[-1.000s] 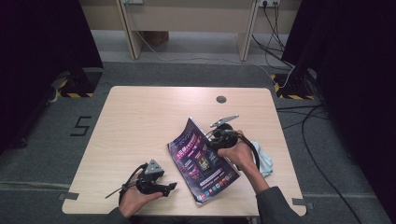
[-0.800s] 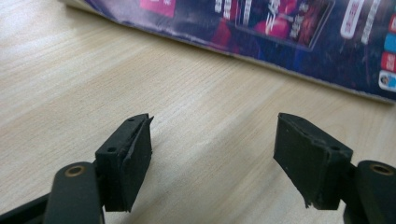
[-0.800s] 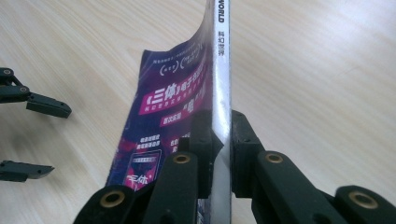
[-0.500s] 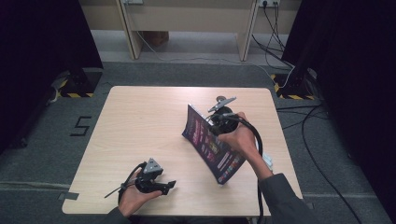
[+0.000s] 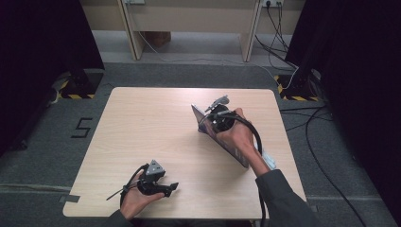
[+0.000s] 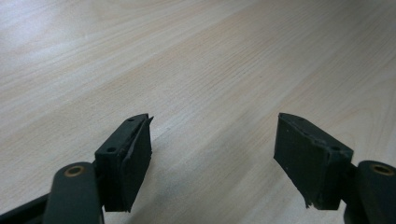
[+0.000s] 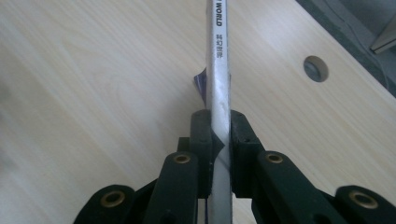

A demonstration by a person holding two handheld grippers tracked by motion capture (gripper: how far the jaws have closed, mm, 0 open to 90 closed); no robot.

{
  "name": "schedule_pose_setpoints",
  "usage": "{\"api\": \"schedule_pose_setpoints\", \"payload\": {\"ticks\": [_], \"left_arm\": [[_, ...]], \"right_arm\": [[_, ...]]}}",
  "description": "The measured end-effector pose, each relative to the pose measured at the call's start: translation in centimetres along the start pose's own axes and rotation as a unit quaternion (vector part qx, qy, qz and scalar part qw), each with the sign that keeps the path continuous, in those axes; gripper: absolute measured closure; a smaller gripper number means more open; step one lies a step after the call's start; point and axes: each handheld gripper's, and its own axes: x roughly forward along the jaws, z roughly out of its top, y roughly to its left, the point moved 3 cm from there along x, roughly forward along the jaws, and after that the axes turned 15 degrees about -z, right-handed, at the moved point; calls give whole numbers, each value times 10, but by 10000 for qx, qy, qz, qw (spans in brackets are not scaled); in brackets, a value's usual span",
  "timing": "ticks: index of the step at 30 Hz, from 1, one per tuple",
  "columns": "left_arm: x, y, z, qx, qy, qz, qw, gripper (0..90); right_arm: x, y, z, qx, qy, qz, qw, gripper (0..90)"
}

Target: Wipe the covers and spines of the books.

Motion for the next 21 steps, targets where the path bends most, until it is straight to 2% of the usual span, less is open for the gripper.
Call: {"api": "schedule_pose_setpoints", "payload": {"ticks": [4,11,14,15,16,17,19,21], "left_arm": [[-1,-1,0,9,-28,-1,10000,270],[-1,4,0,-54,-34,-69,10000,270],[-2,6,0,-86,-52,-89,9999,269],[-5,7,-1,-93,-73,-102,9999,267],[-5,7,-1,-93,-73,-102,9999,267],[-7,8,-3,-126,-80,-130,9998,266],[-8,7,-4,-136,-95,-148,9998,265],[-10,6,-5,-120,-128,-183,9997,265]], "right_arm": [[-1,8,2,-29,18,49,10000,829],[-2,15,-1,40,-25,352,9994,820],[-3,21,-2,-43,-40,399,9992,811],[-4,28,-2,-88,-28,460,9989,807],[-4,28,-2,-88,-28,460,9989,807],[-4,36,-3,-215,10,515,9984,813],[-3,41,-3,-269,53,521,9983,815],[4,52,-7,-321,158,746,9966,829]]}}
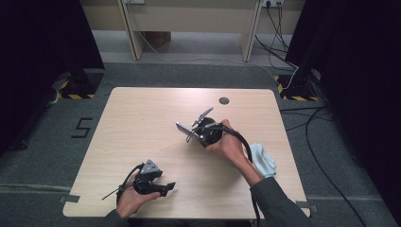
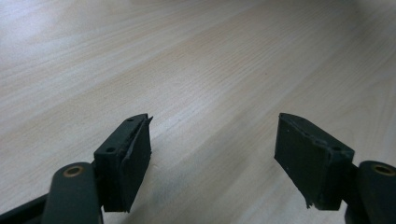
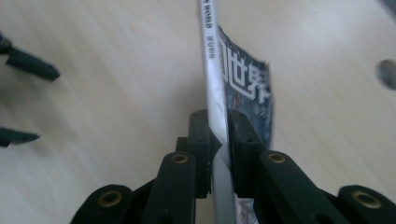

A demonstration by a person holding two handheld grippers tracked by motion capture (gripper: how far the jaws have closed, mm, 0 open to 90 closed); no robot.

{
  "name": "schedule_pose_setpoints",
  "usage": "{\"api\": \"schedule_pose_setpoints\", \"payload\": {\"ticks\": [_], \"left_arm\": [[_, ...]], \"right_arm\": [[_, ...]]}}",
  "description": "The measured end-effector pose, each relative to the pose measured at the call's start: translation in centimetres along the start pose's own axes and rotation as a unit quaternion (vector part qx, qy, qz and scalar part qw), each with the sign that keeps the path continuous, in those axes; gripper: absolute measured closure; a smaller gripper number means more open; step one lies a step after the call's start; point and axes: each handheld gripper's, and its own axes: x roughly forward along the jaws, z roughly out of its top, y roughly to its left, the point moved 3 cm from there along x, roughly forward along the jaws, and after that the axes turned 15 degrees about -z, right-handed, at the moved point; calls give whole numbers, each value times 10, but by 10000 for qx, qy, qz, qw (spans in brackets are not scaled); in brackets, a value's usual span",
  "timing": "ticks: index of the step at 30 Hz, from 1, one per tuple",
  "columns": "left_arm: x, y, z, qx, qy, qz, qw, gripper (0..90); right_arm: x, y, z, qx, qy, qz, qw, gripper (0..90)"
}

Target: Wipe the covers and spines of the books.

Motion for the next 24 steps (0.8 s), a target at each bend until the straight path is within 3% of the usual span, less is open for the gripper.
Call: {"api": "schedule_pose_setpoints", "payload": {"ticks": [4,6,9,19,24], "left_arm": [[-1,-2,0,28,-1,-28,10000,264],[-1,-2,0,22,11,-24,10000,264],[-3,-2,1,24,23,-62,10000,263],[-6,1,-2,-6,42,-16,10000,259],[-5,1,-2,2,78,-23,10000,258]], "right_arm": [[21,27,-6,-162,96,306,9994,827],[27,32,-7,-143,132,329,9993,826],[34,37,-9,-151,141,400,9990,823],[51,45,-14,162,77,698,9974,801],[62,49,-11,261,100,733,9969,780]]}}
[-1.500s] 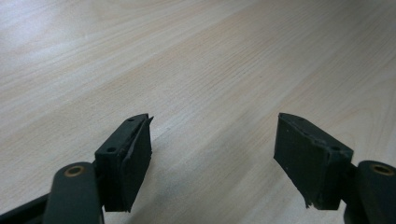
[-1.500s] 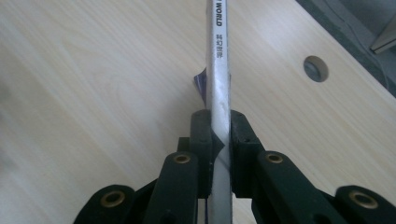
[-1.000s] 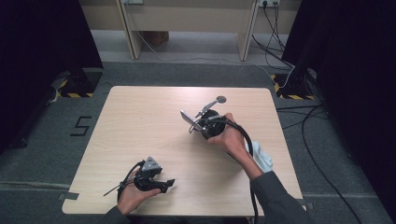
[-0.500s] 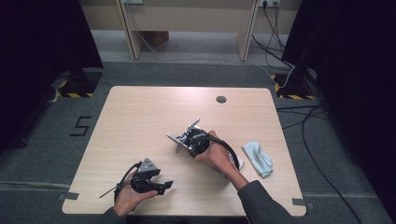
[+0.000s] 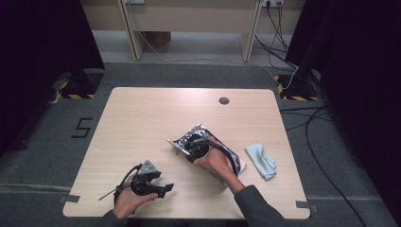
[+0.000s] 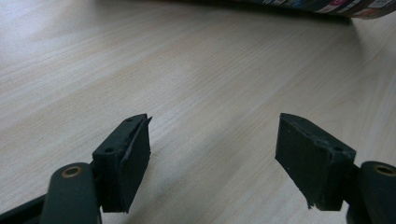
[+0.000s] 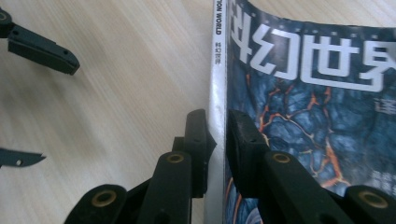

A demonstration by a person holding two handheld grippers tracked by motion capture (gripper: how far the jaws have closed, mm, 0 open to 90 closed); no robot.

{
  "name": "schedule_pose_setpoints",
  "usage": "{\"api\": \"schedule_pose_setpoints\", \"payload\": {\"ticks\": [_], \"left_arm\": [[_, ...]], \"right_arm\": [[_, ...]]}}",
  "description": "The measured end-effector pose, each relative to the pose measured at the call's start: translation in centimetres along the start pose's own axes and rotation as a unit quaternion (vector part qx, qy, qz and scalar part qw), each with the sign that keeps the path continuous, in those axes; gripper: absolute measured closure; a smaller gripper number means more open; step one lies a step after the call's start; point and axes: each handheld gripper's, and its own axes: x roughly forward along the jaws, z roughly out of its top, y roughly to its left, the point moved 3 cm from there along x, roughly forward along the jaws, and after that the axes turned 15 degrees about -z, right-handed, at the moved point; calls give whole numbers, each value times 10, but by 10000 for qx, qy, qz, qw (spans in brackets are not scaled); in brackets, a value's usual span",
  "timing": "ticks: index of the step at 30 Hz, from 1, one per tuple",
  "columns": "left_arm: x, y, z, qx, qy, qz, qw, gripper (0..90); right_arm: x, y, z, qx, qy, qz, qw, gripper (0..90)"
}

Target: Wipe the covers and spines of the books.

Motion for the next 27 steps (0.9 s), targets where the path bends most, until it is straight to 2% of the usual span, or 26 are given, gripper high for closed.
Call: {"api": "schedule_pose_setpoints", "payload": {"ticks": [3,6,9,10,13,14,15,16,21,22,25,26,27], "left_arm": [[0,1,0,-25,-14,12,10000,258],[0,1,0,-26,-19,17,10000,258],[0,1,-1,-30,12,8,10000,258],[1,1,-1,-35,13,2,10000,258],[1,2,-1,-44,13,28,10000,258],[0,2,0,-31,-3,28,10000,258],[0,2,0,-31,-3,28,10000,258],[-1,3,0,-37,-16,35,10000,258],[0,3,0,-50,-13,44,10000,258],[1,4,1,-51,-20,46,10000,258],[1,3,0,-44,4,35,10000,259],[2,3,0,-46,-7,23,10000,259],[2,3,0,-46,-7,23,10000,260]], "right_arm": [[5,1,2,48,0,-24,10000,773],[10,3,5,-18,-2,-45,10000,746],[13,6,4,68,10,-24,10000,709],[14,7,4,133,14,72,9999,675],[16,7,3,233,-4,128,9996,657],[17,8,2,332,-17,254,9991,623],[17,8,2,332,-17,254,9991,623],[17,7,3,413,-75,439,9982,591],[18,7,3,392,-104,393,9984,560],[16,2,3,498,-240,354,9978,533],[13,-4,0,501,-338,315,9977,491],[10,-12,-4,618,-466,182,9968,453],[10,-12,-4,618,-466,182,9968,453]]}}
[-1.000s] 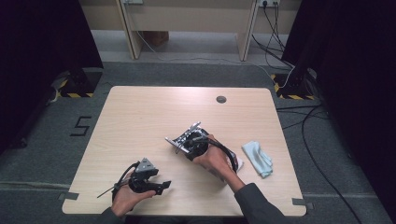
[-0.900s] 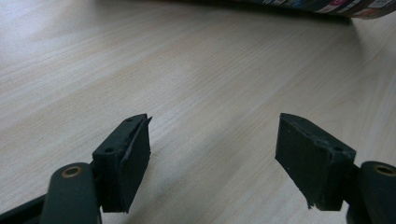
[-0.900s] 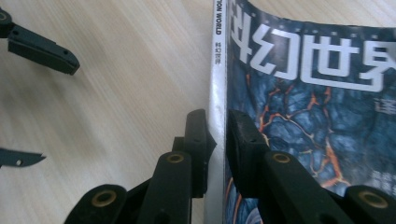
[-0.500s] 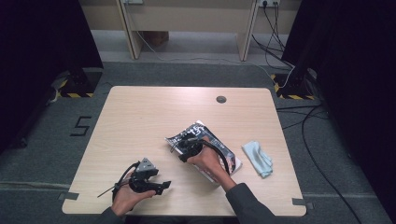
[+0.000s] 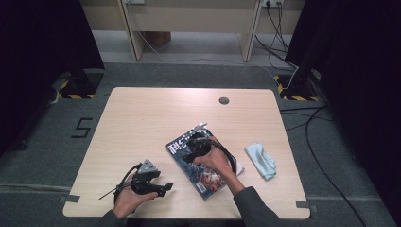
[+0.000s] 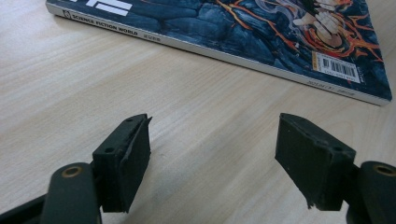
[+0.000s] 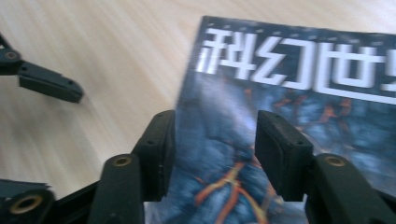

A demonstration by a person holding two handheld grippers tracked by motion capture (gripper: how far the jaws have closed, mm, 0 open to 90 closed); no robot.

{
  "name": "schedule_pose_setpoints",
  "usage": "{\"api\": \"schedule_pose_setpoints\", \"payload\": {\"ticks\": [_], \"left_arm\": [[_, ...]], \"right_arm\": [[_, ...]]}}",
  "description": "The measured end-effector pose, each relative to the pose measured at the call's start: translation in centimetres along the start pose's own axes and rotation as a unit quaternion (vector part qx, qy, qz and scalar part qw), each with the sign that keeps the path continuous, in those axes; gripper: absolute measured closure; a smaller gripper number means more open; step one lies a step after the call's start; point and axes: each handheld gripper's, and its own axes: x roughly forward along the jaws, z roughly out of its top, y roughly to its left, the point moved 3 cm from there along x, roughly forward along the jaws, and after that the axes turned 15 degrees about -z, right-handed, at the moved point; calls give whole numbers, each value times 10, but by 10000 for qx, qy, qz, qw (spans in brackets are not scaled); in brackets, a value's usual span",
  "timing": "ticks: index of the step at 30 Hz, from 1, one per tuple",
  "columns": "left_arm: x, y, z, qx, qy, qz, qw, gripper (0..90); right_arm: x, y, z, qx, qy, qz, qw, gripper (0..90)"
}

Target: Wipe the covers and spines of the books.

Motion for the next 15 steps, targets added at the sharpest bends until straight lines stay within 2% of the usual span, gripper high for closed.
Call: {"api": "schedule_pose_setpoints", "payload": {"ticks": [1,3,4,5,13,14,15], "left_arm": [[1,0,1,24,2,-3,10000,260],[2,-1,0,32,29,-2,10000,260],[2,-1,0,32,29,-2,10000,260],[2,-2,0,35,36,-21,10000,259],[5,-3,-1,54,80,-26,10000,259],[5,-3,-1,40,85,-18,10000,259],[6,-4,-1,33,85,-13,10000,259]], "right_arm": [[-4,-10,-4,182,-102,-85,9997,426],[-5,-20,-11,272,-160,-217,9993,398],[-5,-20,-11,272,-160,-217,9993,398],[-5,-29,-18,359,-136,-385,9985,355],[-8,-50,-38,700,-241,-538,9958,331],[-9,-53,-41,743,-284,-600,9950,326],[-10,-59,-48,896,-304,-736,9928,312]]}}
